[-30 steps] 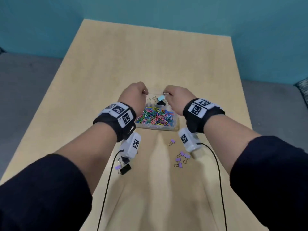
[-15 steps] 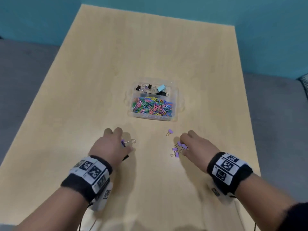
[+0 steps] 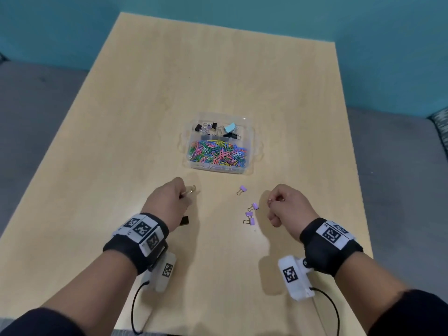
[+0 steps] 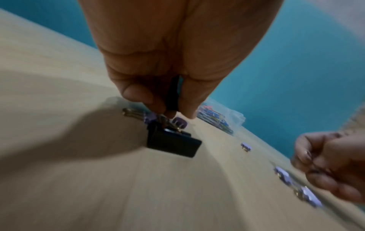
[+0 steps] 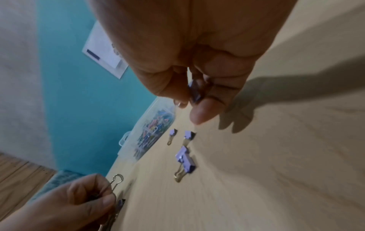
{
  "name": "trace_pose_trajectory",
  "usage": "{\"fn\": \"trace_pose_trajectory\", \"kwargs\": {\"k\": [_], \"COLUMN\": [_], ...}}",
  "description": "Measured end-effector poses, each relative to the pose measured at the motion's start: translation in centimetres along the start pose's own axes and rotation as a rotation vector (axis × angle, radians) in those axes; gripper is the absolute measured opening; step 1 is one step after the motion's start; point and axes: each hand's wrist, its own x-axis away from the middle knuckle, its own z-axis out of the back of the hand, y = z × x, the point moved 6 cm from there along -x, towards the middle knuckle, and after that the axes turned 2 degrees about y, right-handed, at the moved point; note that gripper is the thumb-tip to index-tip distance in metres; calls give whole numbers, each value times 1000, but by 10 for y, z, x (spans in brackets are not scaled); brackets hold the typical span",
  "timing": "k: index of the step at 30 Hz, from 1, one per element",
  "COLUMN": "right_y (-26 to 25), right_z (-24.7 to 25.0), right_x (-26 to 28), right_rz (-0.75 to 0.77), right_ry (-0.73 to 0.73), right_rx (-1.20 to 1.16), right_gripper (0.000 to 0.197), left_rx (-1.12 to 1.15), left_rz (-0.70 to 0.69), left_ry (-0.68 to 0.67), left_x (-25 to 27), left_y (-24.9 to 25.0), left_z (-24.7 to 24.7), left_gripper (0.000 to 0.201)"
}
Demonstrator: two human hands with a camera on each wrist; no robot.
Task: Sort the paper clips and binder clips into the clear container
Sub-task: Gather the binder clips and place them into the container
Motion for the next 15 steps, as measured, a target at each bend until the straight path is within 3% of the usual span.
{"fn": "trace_pose_trajectory", "kwargs": {"k": [2,5,6,8,10,13,15], "right_y": [-7,-21,-24,-27,-25,-28,-32], "right_z": [-2,-16,-22,-31,-34,-36,-35], "right_x": [-3,-3,-3,-4,-6,-10,-9], "right_rz": [76,285,363,482,502,482,460], "right_ry": [-18,-159,-201,-260,-319,-348,-324], "right_rx": [161,550,707,946,1055,1114,1128], "right_gripper": [18,24,22,12,12,15,16], "left_rx": [194,572,584,329,81,-148,-236], "left_rz": [93,230,219,99,-10,-38,-19], "left_ry": [76,140,142,118,109,74,66], "left_x": [5,15,20,30,42,53,51], "left_y": [-14,-39,-43,-39,-23,-4,1], "left_z": [11,22,23,23,13,-12,-25], "left_gripper": [13,17,20,18,21,39,37]}}
